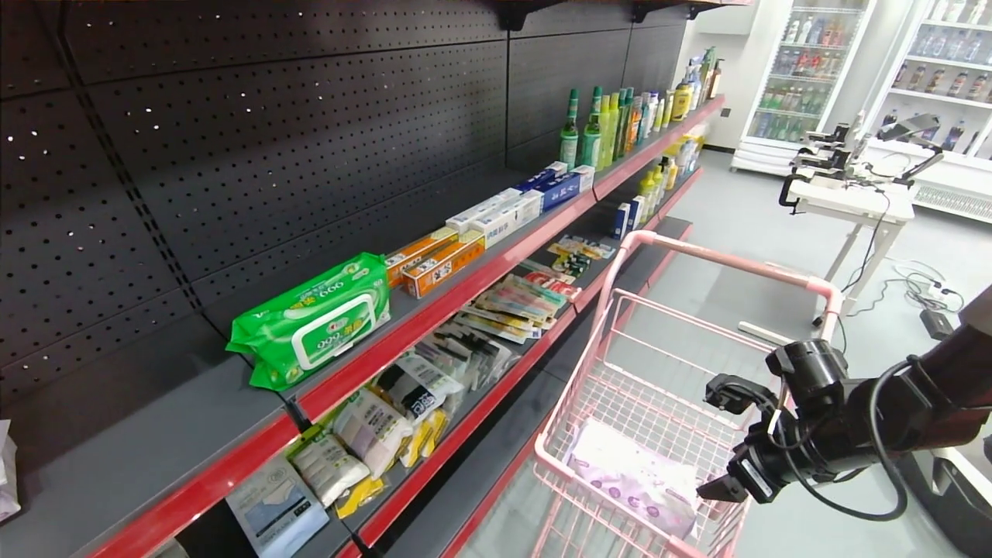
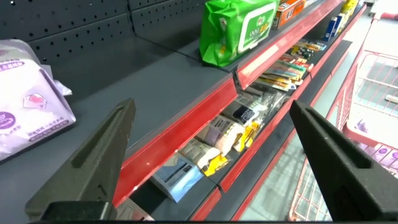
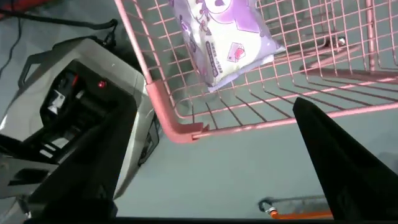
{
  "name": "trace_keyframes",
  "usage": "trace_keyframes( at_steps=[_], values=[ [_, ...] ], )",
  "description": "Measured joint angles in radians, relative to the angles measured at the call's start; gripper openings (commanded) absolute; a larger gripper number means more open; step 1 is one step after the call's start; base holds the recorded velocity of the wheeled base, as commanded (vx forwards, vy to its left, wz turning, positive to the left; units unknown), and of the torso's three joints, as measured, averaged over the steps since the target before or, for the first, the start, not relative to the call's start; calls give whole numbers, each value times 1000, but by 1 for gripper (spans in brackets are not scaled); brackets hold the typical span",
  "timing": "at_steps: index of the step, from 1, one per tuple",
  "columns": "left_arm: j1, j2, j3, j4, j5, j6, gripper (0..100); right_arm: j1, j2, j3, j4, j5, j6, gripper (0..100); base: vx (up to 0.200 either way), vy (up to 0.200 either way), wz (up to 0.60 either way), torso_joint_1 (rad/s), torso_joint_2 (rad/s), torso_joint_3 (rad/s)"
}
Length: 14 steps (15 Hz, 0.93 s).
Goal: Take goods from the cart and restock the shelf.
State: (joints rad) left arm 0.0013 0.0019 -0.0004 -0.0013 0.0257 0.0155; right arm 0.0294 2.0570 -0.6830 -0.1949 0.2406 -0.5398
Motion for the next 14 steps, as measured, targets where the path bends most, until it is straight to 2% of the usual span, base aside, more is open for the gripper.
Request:
trace_keyframes(
  at_steps=[6, 10, 14],
  values=[
    [0, 0, 0, 0, 0, 0, 100, 4, 72, -88, 0, 65, -55, 100, 0, 0, 0, -146, 338, 189],
    [0, 0, 0, 0, 0, 0, 100, 2, 109, -136, 3, 72, -110, 100, 0, 0, 0, -150, 353, 203],
    [0, 0, 0, 1, 0, 0, 100, -4, 139, -175, 3, 149, -128, 100, 0, 0, 0, -122, 306, 181]
  ],
)
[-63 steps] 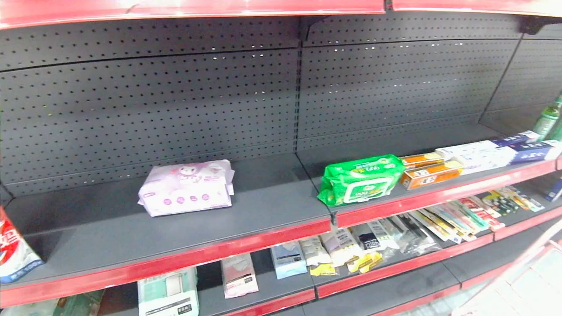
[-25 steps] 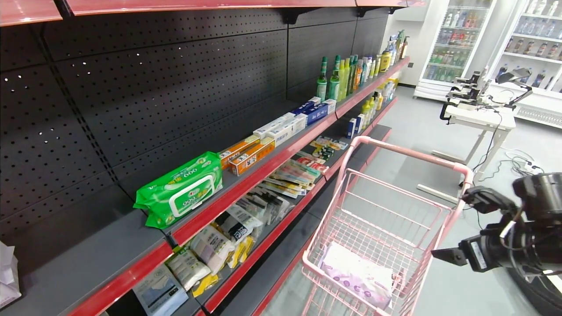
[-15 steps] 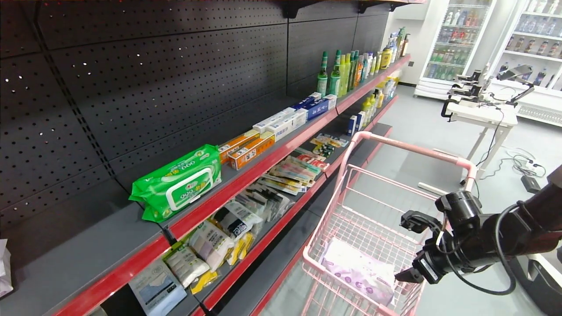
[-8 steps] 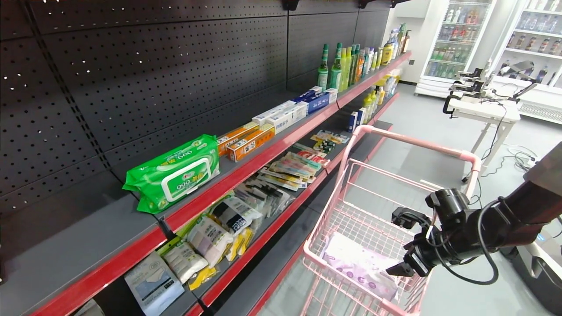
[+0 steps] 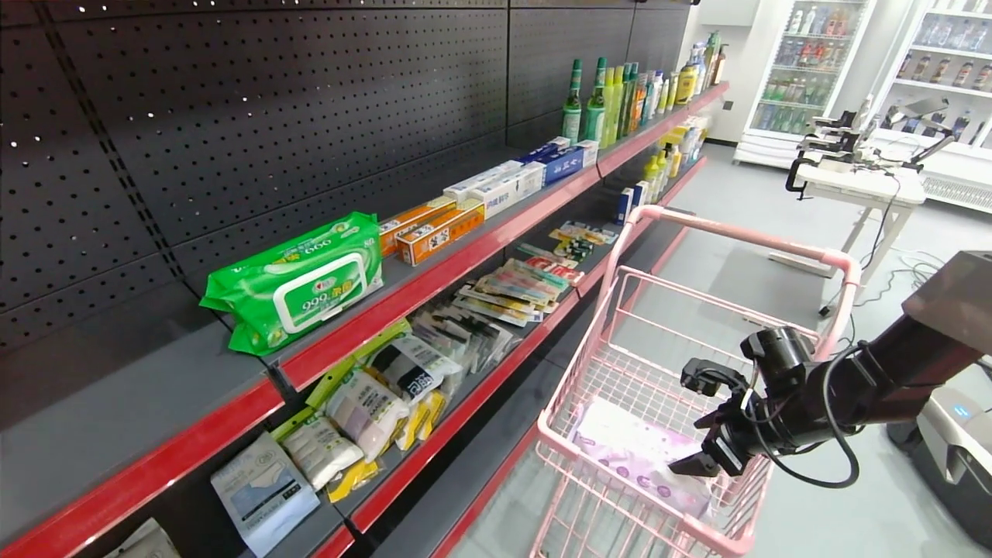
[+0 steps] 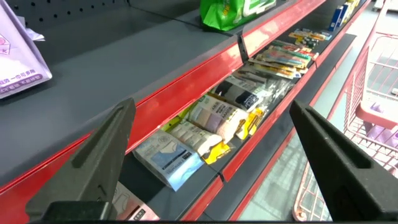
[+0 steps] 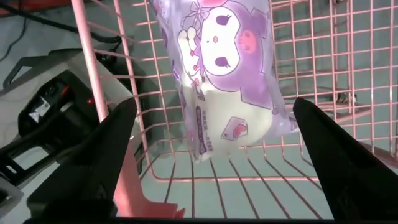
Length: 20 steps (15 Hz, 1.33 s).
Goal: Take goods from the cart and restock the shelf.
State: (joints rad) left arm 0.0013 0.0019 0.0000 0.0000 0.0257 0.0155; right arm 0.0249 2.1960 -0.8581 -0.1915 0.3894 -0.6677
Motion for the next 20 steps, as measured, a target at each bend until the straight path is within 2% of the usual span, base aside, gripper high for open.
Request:
trace_keyframes(
  at_steps=[4, 7, 20],
  values=[
    [0, 0, 0, -1, 0, 0, 100, -24, 32, -43, 0, 2, -51, 100, 0, 0, 0, -5, 18, 12],
    [0, 0, 0, -1, 0, 0, 100, -41, 68, -66, 0, 41, -62, 100, 0, 0, 0, 0, 0, 0],
    [0, 0, 0, -1, 0, 0, 100, -22, 199, -166, 0, 101, -67, 100, 0, 0, 0, 0, 0, 0]
  ],
)
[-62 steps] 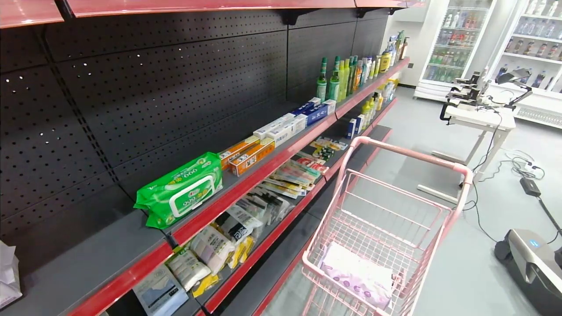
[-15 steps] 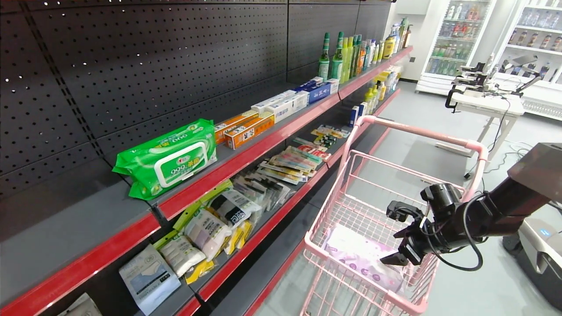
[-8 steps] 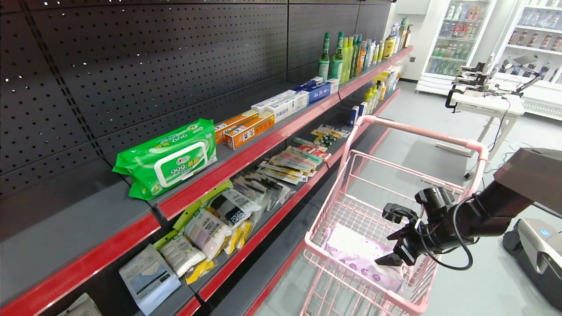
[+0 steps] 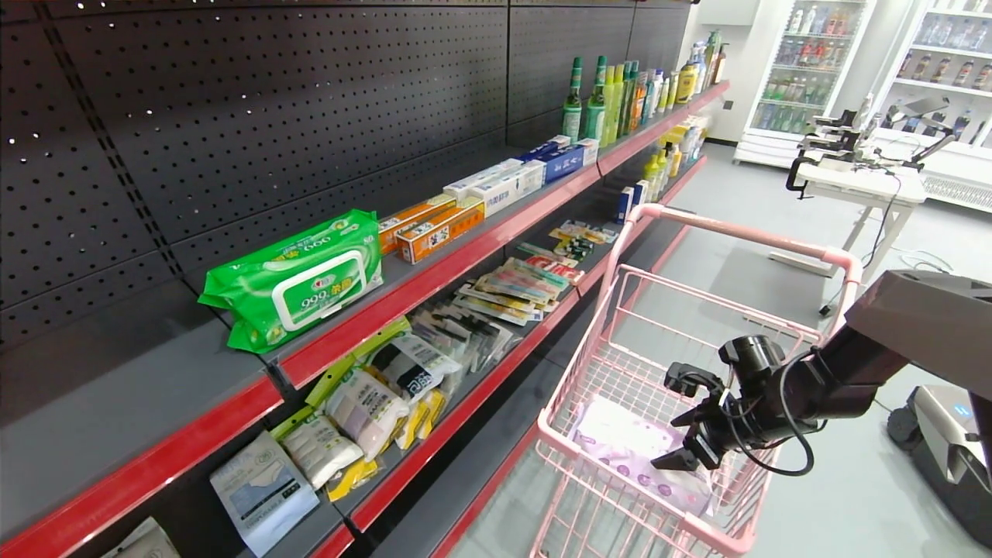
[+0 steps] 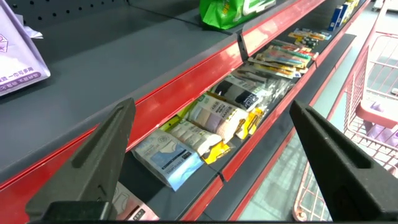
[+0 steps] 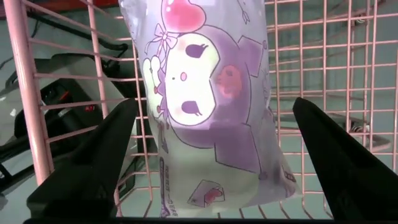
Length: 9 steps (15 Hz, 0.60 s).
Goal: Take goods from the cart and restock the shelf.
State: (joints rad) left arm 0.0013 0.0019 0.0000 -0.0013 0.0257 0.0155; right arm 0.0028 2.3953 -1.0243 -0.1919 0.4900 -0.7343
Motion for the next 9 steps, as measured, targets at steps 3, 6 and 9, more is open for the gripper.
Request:
trace_keyframes(
  at_steps=[3, 6, 9],
  values=[
    [0, 0, 0, 0, 0, 0, 100, 3, 17, -4, -1, -8, -4, 100, 0, 0, 0, 0, 0, 0],
    [0, 0, 0, 0, 0, 0, 100, 1, 27, -10, -1, -4, -5, 100, 0, 0, 0, -128, 320, 183],
    [0, 0, 0, 0, 0, 0, 100, 3, 32, -23, -1, -6, -6, 100, 0, 0, 0, -32, 98, 54]
  ],
)
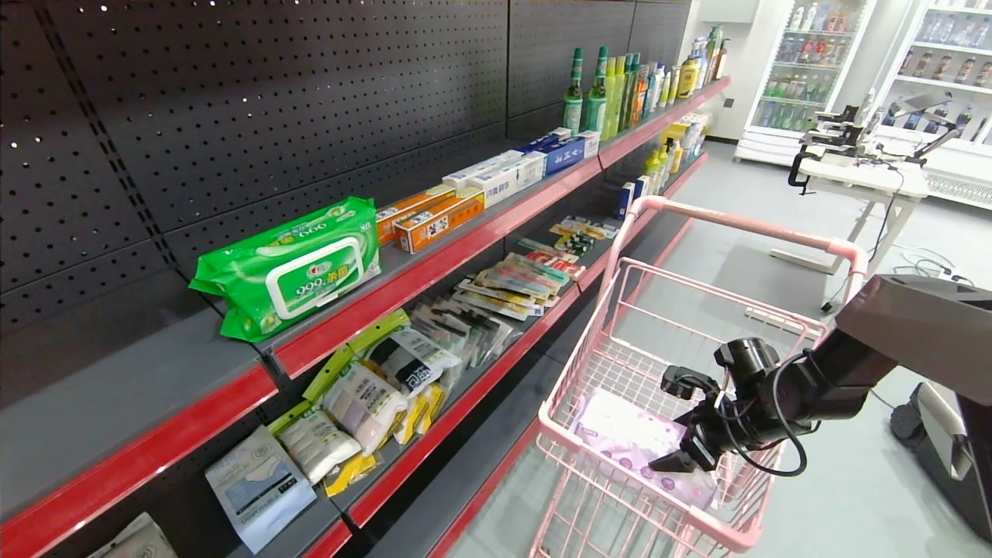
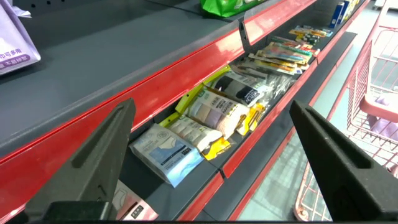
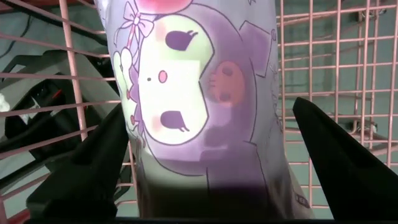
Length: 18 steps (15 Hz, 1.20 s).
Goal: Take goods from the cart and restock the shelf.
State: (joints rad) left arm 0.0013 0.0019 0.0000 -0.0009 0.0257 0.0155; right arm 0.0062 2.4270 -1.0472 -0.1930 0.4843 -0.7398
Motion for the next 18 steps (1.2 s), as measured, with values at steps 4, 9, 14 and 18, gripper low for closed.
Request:
trace_keyframes(
  at_steps=[4, 9, 14, 18],
  values=[
    [0, 0, 0, 0, 0, 0, 100, -1, 7, 0, 0, 15, 6, 100, 0, 0, 0, 0, 0, 0],
    [0, 0, 0, 0, 0, 0, 100, 10, 16, 2, -4, 18, 6, 0, 0, 0, 0, 0, 0, 0],
    [0, 0, 0, 0, 0, 0, 100, 17, 20, 6, -9, 20, 47, 0, 0, 0, 0, 0, 0, 0],
    [0, 0, 0, 0, 0, 0, 100, 1, -50, 51, -2, 18, 141, 0, 0, 0, 0, 0, 0, 0]
  ],
)
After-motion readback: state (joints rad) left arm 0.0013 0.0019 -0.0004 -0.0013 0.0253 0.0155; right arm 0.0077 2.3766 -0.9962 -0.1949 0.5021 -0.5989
